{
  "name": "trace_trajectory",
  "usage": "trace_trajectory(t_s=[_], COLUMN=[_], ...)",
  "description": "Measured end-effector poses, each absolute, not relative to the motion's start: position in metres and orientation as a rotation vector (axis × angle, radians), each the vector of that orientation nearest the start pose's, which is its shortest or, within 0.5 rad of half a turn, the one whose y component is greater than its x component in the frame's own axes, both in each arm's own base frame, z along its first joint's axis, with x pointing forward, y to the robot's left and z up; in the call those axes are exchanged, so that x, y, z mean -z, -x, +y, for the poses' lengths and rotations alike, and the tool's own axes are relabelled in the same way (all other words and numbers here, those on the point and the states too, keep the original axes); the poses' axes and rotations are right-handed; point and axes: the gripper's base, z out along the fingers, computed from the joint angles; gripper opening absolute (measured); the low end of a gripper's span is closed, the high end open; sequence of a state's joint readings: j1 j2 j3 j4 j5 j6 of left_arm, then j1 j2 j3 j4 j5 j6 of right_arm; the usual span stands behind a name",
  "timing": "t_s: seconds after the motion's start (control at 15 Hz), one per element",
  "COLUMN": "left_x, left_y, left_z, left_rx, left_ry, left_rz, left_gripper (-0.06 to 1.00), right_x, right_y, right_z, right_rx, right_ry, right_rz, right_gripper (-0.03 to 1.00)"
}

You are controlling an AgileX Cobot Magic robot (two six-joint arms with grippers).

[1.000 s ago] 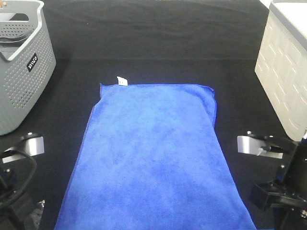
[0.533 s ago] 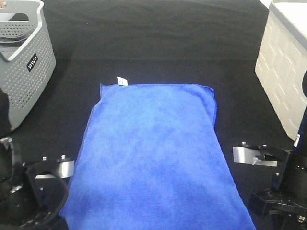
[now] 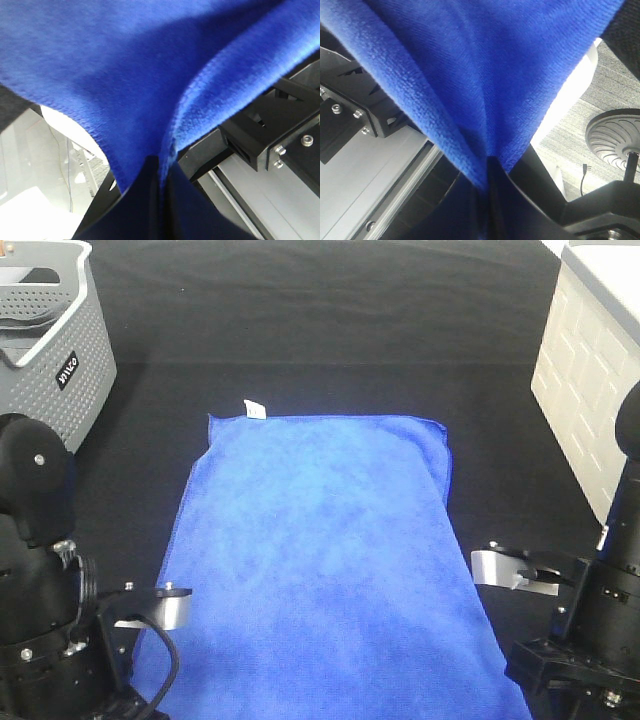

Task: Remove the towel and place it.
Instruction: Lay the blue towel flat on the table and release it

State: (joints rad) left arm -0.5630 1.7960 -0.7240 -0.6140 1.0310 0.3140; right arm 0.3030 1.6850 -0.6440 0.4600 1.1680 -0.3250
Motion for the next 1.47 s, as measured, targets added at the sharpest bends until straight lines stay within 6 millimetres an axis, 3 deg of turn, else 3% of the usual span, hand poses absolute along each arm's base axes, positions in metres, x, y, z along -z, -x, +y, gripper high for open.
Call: trace_trajectory(t_s=[0.13, 0.27, 0.4, 0.53, 0.73, 0.93, 1.13, 1.27, 1.47], left_x=[-0.119, -0.119, -0.119, -0.119, -0.131, -0.149, -0.175, -0.193, -0.213], left_y=[-0.171, -0.171, -0.171, -0.171, -0.171, -0.173, -0.188, -0.21, -0.255], left_z=[-0.163, -0.163, -0.164, -0.164, -0.165, -0.167, -0.175, -0.176, -0.145], left_rx=[0.723, 0.727, 0.72, 0.71, 0.735, 0.77, 0.785, 0.675, 0.509], left_ry=[-0.748, -0.718, -0.645, -0.596, -0.594, -0.601, -0.621, -0.68, -0.561], left_rz=[3.456, 3.464, 3.488, 3.505, 3.477, 3.421, 3.3, 3.2, 3.103], left_gripper=[0.1, 0.29, 0.54, 0.72, 0.76, 0.76, 0.76, 0.77, 0.77], right_x=[-0.135, -0.137, -0.138, -0.138, -0.138, -0.148, -0.178, -0.206, -0.239], right_y=[-0.172, -0.171, -0.17, -0.17, -0.17, -0.172, -0.187, -0.212, -0.256], right_z=[0.093, 0.093, 0.094, 0.095, 0.095, 0.095, 0.098, 0.094, 0.066], right_rx=[0.493, 0.505, 0.518, 0.532, 0.532, 0.549, 0.578, 0.503, 0.582], right_ry=[-0.422, -0.432, -0.426, -0.411, -0.41, -0.437, -0.5, -0.506, -0.315], right_rz=[-2.521, -2.497, -2.483, -2.485, -2.487, -2.547, -2.741, -2.926, -3.114], right_gripper=[0.06, 0.15, 0.33, 0.54, 0.69, 0.71, 0.71, 0.71, 0.71])
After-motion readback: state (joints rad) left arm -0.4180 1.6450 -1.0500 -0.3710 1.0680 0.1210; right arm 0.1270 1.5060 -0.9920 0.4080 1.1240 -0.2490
